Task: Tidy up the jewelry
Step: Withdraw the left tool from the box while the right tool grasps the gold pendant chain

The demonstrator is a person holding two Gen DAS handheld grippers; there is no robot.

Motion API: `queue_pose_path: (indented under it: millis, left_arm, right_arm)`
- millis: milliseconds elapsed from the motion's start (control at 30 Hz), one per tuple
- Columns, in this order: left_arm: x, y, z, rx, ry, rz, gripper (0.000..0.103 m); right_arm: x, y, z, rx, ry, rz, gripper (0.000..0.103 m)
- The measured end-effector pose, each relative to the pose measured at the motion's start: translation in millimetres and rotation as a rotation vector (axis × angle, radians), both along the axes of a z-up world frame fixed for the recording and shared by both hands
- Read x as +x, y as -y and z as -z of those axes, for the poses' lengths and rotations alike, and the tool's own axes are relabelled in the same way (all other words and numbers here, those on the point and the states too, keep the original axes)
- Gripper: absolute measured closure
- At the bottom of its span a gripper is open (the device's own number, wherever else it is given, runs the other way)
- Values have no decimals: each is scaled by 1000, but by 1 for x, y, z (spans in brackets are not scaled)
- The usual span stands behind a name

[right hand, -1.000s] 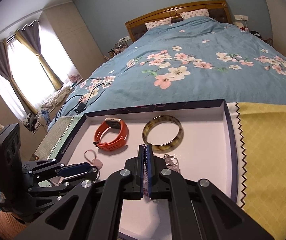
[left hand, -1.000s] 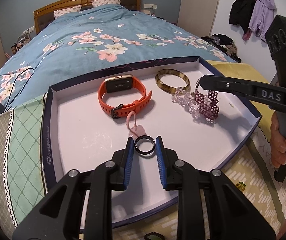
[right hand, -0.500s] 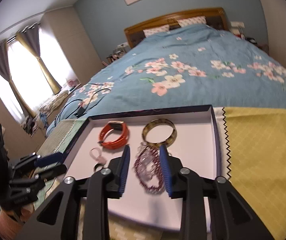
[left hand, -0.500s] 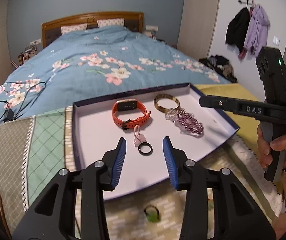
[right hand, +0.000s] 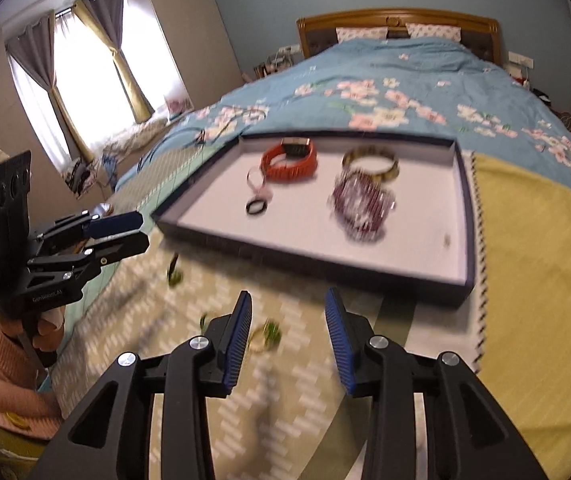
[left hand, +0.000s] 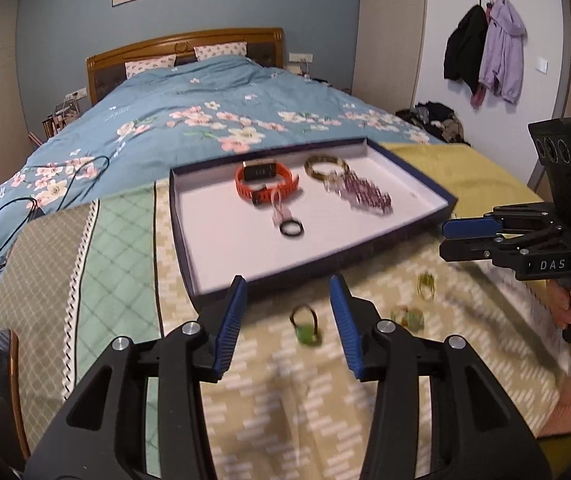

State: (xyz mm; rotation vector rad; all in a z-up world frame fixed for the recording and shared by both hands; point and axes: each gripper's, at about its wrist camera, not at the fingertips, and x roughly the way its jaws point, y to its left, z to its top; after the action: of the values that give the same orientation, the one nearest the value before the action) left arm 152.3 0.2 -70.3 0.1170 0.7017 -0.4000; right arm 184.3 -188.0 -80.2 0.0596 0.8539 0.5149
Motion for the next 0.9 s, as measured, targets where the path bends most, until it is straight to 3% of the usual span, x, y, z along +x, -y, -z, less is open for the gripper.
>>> queue_pose_path:
  millis: [300, 667, 900]
  left_arm:
    - [-11, 2, 17, 25, -51, 15, 60]
    - [-15, 2, 18, 23, -63, 28, 60]
    - [-26, -16, 7, -97, -47, 62, 61]
  right_arm:
    - [-6, -14, 15, -41, -49, -11, 69]
    - [-12, -6, 14, -36, -46, 26, 69]
    - [-11, -3, 12, -26, -42, 28, 69]
